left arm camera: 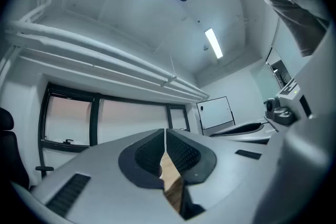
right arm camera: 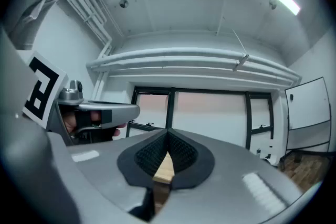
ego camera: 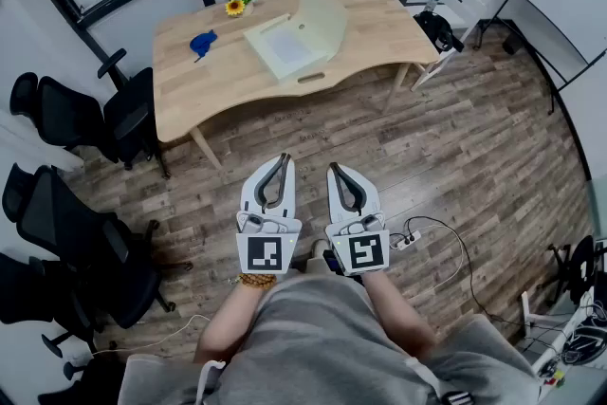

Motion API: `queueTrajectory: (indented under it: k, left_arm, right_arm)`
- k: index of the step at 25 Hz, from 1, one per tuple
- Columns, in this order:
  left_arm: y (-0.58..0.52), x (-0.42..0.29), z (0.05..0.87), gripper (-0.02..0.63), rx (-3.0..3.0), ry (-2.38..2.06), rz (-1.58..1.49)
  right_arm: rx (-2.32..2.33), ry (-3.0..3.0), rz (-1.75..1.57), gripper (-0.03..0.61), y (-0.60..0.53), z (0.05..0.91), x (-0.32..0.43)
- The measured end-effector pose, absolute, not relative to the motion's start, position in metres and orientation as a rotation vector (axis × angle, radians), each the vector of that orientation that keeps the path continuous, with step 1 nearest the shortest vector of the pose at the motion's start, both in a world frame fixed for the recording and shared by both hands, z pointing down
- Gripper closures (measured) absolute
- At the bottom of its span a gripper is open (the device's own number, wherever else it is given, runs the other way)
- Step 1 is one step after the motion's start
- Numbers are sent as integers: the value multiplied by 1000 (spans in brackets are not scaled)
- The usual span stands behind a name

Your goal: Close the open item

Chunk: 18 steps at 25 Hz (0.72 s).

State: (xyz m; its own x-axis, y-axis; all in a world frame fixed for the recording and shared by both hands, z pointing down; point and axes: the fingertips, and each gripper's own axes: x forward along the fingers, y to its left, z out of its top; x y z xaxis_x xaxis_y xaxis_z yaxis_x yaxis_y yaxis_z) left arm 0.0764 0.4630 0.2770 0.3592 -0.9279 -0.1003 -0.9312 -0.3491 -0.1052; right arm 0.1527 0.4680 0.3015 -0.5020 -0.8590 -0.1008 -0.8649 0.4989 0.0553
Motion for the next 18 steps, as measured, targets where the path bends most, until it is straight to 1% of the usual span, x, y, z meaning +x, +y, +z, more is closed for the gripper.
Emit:
queueTrajectory:
  k: [11, 18]
  left_arm:
    - [412, 130, 285, 595, -2418, 1749, -16]
    - [393, 148, 298, 600, -2375, 1805, -53]
  right_arm:
    - [-1490, 2681, 80, 563, 410, 323, 213]
    - [-1554, 2655, 16, 565, 382, 337, 230]
